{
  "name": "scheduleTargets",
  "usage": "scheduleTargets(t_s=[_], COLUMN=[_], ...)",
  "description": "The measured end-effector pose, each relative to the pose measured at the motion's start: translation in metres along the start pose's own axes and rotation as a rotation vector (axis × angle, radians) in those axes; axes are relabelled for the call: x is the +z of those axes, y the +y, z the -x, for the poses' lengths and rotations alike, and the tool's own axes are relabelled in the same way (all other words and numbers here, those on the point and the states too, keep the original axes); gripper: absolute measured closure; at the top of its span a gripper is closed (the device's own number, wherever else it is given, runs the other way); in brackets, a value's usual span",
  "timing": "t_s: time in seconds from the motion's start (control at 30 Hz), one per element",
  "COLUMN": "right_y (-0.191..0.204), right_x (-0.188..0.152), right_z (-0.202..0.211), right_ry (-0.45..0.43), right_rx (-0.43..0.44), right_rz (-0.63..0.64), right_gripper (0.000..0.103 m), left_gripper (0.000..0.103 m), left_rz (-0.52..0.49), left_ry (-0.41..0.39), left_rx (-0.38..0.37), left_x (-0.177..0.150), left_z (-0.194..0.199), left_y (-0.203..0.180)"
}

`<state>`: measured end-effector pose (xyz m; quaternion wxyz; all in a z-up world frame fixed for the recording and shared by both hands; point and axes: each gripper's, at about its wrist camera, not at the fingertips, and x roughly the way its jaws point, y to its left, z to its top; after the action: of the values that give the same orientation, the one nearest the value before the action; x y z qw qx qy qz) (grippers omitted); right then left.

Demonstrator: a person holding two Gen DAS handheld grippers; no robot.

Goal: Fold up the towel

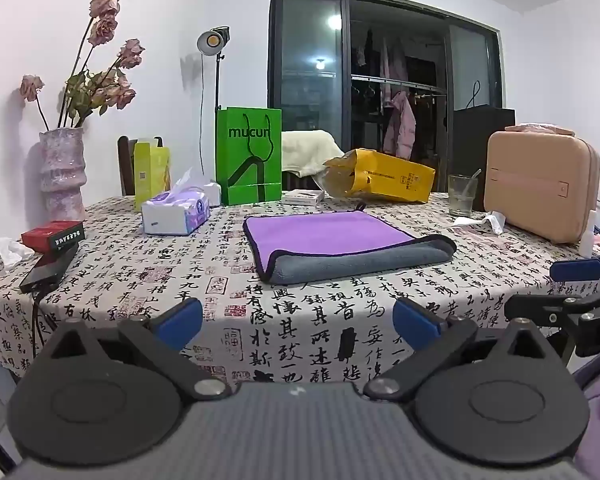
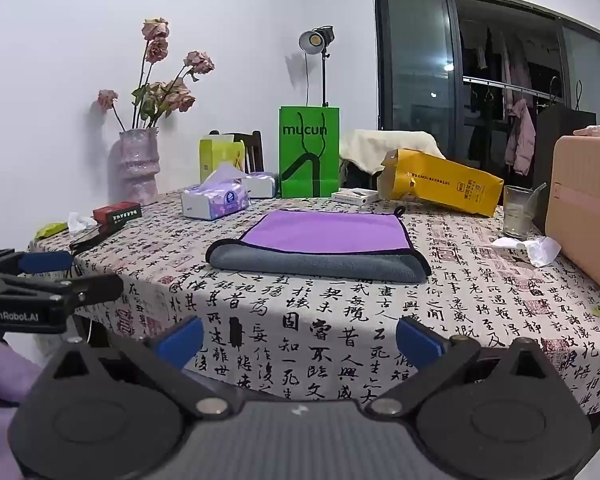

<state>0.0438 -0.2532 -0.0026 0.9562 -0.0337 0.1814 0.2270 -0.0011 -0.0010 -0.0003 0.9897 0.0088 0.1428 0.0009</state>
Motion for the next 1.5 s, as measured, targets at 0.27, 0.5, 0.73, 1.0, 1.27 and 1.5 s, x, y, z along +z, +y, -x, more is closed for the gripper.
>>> scheduleTargets(t_s=[0.27, 0.5, 0.73, 1.0, 1.27, 1.5], right_y=[-0.0017, -0.0036, -0.0043, -0.0045, -0.0042, -0.0044], right_x=[-0.0001, -0.0026, -0.0016, -0.0035, -0.0035, -0.0035], right_z=[-0.0004, 0.0009, -0.0017, -0.0017, -0.0017, -0.0017], right_ry=[-0.002, -0.001, 0.006, 0.006, 0.006, 0.006], right_rx=[-0.012, -0.012, -0.011, -0.01, -0.011, -0.01], right_rz=[0.002, -0.006, -0.014, -0.016, -0.016, -0.016], right_gripper=[0.0, 0.0, 0.0, 0.0, 0.0, 0.0], left_gripper=[0.0, 0.0, 0.0, 0.0, 0.0, 0.0], left_rz=[0.007, 0.007, 0.005, 0.004, -0.003, -0.005], left_ry=[0.005, 0.006, 0.006, 0.007, 0.008, 0.008], left_rx=[-0.004, -0.005, -0.006, -0.006, -0.009, -0.011], left_x=[-0.0002, 0.0007, 0.0005, 0.0005, 0.0003, 0.0], left_z=[-0.002, -0.0021, -0.0023, -0.0017, -0.0016, -0.0019], left_y=[0.0, 0.0001, -0.0016, -0.0047, -0.0075, -0.008])
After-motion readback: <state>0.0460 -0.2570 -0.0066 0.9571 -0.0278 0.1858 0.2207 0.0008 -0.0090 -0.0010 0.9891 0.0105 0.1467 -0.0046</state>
